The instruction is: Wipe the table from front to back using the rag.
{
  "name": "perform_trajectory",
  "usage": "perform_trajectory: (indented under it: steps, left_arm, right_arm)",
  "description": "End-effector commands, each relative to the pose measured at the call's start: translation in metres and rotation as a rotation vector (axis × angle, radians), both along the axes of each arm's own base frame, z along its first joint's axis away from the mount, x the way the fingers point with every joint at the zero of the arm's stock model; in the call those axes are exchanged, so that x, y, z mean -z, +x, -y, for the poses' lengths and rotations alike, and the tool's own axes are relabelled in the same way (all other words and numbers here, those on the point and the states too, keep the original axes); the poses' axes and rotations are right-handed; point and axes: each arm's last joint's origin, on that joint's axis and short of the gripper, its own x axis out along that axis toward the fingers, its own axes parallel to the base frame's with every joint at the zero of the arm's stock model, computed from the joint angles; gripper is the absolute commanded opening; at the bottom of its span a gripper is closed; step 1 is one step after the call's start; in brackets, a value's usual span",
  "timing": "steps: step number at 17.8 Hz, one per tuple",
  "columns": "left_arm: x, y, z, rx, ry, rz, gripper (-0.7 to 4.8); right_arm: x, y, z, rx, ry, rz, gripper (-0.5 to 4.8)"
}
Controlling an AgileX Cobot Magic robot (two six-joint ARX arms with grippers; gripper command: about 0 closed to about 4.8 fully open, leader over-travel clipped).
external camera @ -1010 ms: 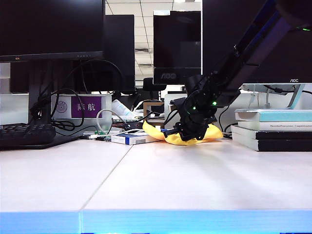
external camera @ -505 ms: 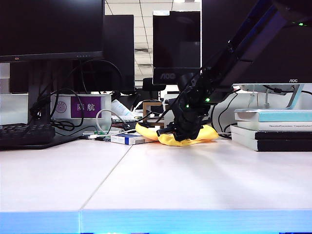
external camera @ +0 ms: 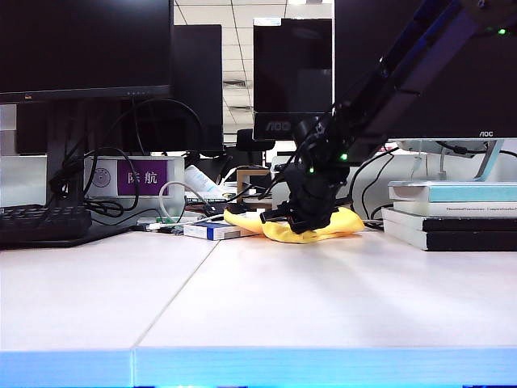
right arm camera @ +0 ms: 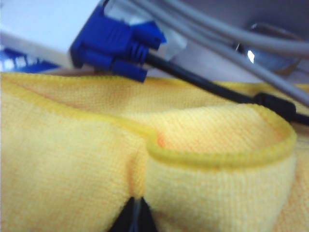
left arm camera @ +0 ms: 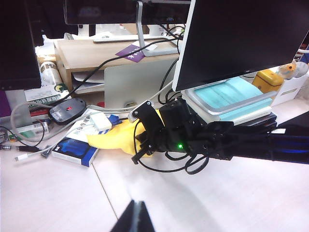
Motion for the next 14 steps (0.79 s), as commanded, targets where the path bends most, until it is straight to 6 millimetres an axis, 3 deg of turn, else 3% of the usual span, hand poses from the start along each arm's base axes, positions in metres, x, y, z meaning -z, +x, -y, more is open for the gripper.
perform_trajectory:
  steps: [1,14]
  left_arm:
    - [-0.003,-0.002,0.000,0.008,-0.008,0.018,-0.04]
    - [-0.005,-0.001,0.000,0.008,-0.012,0.028,-0.04]
  right_arm:
    - [0.006,-0.009,0.001,-0.008,-0.034,-0.112,-0.01]
    - [-0.010,-0.032,0.007,-0.024,-0.108,-0.335,-0.01]
